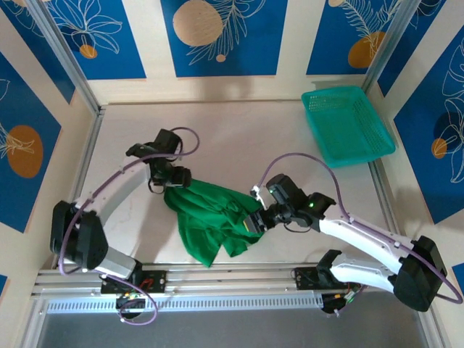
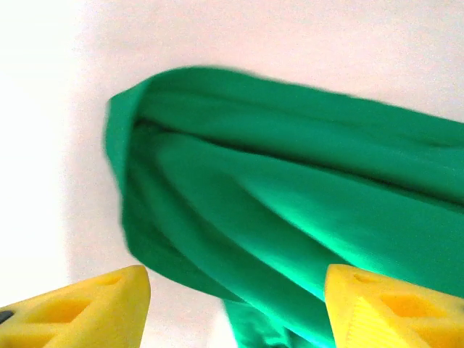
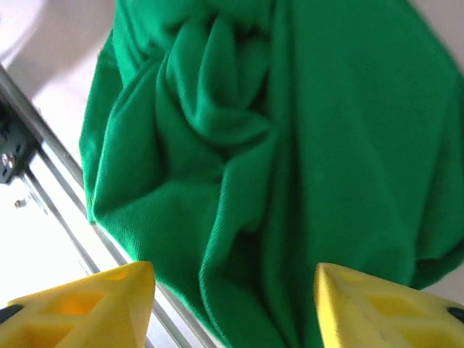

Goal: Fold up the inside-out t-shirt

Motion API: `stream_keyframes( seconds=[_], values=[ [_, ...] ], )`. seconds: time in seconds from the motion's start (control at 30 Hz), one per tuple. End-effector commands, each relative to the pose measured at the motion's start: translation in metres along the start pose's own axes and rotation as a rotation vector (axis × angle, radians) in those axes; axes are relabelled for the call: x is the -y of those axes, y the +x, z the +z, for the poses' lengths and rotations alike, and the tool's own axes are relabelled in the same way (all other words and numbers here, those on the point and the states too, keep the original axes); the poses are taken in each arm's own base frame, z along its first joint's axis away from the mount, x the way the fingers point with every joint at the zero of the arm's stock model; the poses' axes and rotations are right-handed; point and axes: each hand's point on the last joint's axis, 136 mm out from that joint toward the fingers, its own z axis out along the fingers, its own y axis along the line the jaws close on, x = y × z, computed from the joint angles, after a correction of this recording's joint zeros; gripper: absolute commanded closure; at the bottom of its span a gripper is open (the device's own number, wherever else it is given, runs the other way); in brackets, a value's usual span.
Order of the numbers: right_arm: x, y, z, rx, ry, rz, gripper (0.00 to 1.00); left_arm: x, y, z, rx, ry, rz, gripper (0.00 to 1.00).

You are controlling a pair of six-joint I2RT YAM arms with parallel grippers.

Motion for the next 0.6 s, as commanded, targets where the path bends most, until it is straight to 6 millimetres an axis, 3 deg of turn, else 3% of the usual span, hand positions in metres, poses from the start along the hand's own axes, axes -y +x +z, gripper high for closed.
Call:
stream_keyframes(
  seconds=[0.0, 0.1, 0.17, 0.27, 0.37, 0.43, 0.47, 0.5, 0.53, 0.57],
  values=[
    [-0.006, -0.023, -0.01, 0.044, -0.056, 0.151, 0.39, 0.026, 0.024, -0.027, -0.03, 0.058, 0.076, 0.36],
    [-0.012, -0.023, 0.002, 0.032, -0.127, 0.204, 0.38, 0.101, 0.028, -0.036, 0.013, 0.4, 0.128, 0.36],
    [-0.013, -0.025, 0.01, 0.034, -0.147, 0.212, 0.38, 0.13, 0.031, -0.035, 0.008, 0.54, 0.124, 0.36],
    [-0.008, -0.032, 0.024, 0.049, -0.142, 0.198, 0.39, 0.15, 0.03, -0.026, 0.029, 0.637, 0.15, 0.34],
    [-0.001, -0.043, 0.04, 0.082, -0.124, 0.211, 0.42, 0.146, 0.031, 0.003, 0.024, 0.592, 0.17, 0.34],
    [-0.002, -0.052, 0.045, 0.1, -0.139, 0.228, 0.62, 0.143, 0.036, 0.023, -0.025, 0.549, 0.189, 0.35],
    [-0.005, -0.056, 0.045, 0.111, -0.159, 0.225, 0.78, 0.14, 0.039, 0.032, -0.055, 0.521, 0.196, 0.39],
    [-0.01, -0.06, 0.043, 0.119, -0.181, 0.213, 0.9, 0.137, 0.041, 0.038, -0.076, 0.498, 0.208, 0.53],
    [-0.012, -0.063, 0.041, 0.125, -0.189, 0.205, 0.99, 0.135, 0.042, 0.04, -0.088, 0.481, 0.221, 0.72],
    [-0.014, -0.067, 0.035, 0.136, -0.187, 0.197, 1.0, 0.132, 0.039, 0.04, -0.086, 0.455, 0.23, 0.95]
  ],
)
